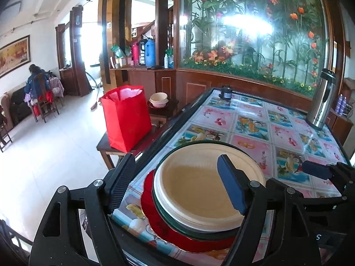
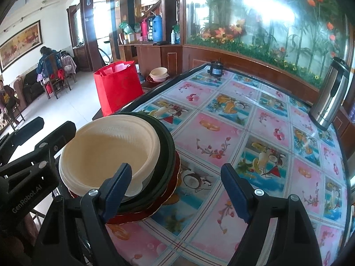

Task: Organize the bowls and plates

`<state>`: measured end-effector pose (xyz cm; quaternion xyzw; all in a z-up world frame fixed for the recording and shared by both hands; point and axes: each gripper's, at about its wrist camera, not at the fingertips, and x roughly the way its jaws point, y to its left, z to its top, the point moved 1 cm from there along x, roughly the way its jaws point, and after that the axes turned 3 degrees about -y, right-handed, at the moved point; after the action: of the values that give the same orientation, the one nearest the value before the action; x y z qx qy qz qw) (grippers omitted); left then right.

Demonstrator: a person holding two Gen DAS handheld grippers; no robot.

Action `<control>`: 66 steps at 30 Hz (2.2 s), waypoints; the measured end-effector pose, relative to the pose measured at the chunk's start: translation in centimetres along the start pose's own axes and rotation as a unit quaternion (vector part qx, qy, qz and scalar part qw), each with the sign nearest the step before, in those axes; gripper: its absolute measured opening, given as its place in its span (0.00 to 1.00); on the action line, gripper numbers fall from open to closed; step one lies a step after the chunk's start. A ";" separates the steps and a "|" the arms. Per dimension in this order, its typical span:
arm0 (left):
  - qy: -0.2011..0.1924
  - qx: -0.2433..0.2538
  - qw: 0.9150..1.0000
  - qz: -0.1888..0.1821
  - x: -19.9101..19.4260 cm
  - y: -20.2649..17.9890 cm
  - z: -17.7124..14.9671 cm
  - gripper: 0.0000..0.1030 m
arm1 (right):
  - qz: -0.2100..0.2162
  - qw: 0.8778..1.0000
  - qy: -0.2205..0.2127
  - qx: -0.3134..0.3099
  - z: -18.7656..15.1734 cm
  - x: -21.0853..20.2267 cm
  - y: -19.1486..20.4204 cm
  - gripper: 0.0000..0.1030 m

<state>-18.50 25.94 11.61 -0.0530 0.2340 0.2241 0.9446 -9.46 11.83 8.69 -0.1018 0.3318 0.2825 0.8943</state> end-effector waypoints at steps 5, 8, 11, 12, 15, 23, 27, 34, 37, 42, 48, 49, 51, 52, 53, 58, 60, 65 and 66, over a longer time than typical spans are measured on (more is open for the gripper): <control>-0.003 0.004 1.000 0.009 0.0 -0.1 -0.1 0.77 | 0.000 1.000 0.000 -0.003 -0.1 -0.1 0.1 0.80; 0.008 0.003 1.000 0.000 0.3 0.1 -0.1 0.77 | 0.003 1.000 0.000 0.001 -0.1 -0.2 0.0 0.80; 0.017 0.003 1.000 -0.003 0.6 0.1 -0.2 0.77 | 0.004 1.000 -0.002 0.005 -0.1 -0.3 -0.1 0.80; 0.017 0.002 1.000 -0.003 0.6 0.2 -0.2 0.77 | 0.004 1.000 -0.001 0.004 -0.1 -0.2 0.0 0.80; 0.016 -0.002 1.000 -0.011 0.6 0.2 -0.2 0.77 | 0.003 1.000 0.002 0.001 -0.1 -0.2 0.0 0.80; 0.007 0.012 1.000 -0.002 0.3 -0.1 -0.3 0.77 | 0.005 1.000 0.005 0.001 -0.3 0.3 0.3 0.80; 0.005 0.014 1.000 0.004 0.3 0.0 -0.4 0.77 | 0.009 1.000 0.006 0.003 -0.4 0.5 0.6 0.80; 0.004 0.010 1.000 0.003 0.5 0.1 -0.5 0.77 | 0.010 1.000 0.007 -0.003 -0.4 0.6 1.0 0.80; 0.004 0.008 1.000 0.001 0.5 0.1 -0.5 0.77 | 0.011 1.000 0.010 -0.004 -0.4 0.6 1.2 0.80; 0.006 0.004 1.000 -0.003 0.5 0.3 -0.6 0.77 | 0.012 1.000 0.009 -0.007 -0.4 0.5 1.4 0.80; 0.006 0.003 1.000 -0.005 0.4 0.3 -0.6 0.77 | 0.011 1.000 0.008 -0.009 -0.5 0.3 1.6 0.80; 0.006 0.003 1.000 -0.007 0.4 0.3 -0.6 0.77 | 0.011 1.000 0.008 -0.009 -0.4 0.4 1.6 0.80; 0.007 0.001 1.000 -0.007 0.2 0.4 -0.5 0.77 | 0.011 1.000 0.009 -0.010 -0.5 0.4 1.6 0.80; 0.006 0.002 1.000 -0.007 0.1 0.4 -0.5 0.77 | 0.010 1.000 0.009 -0.010 -0.5 0.3 1.7 0.80; 0.006 0.003 1.000 -0.006 0.2 0.4 -0.5 0.77 | 0.011 1.000 0.009 -0.009 -0.5 0.4 1.7 0.80; 0.007 0.005 1.000 -0.007 0.1 0.3 -0.4 0.77 | 0.011 1.000 0.011 -0.010 -0.5 0.3 1.6 0.80; 0.007 0.004 1.000 -0.008 0.1 0.3 -0.4 0.77 | 0.011 1.000 0.011 -0.010 -0.6 0.3 1.6 0.80; 0.008 0.007 1.000 -0.008 -0.1 0.0 -0.5 0.77 | 0.011 1.000 0.012 -0.010 -0.6 0.3 1.6 0.80; 0.008 0.008 1.000 -0.007 0.0 -0.1 -0.5 0.77 | 0.011 1.000 0.012 -0.010 -0.6 0.3 1.6 0.80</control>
<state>-18.71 25.77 11.22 -0.0492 0.2431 0.2151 0.9446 -10.54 13.05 8.06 -0.1109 0.3409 0.2942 0.8860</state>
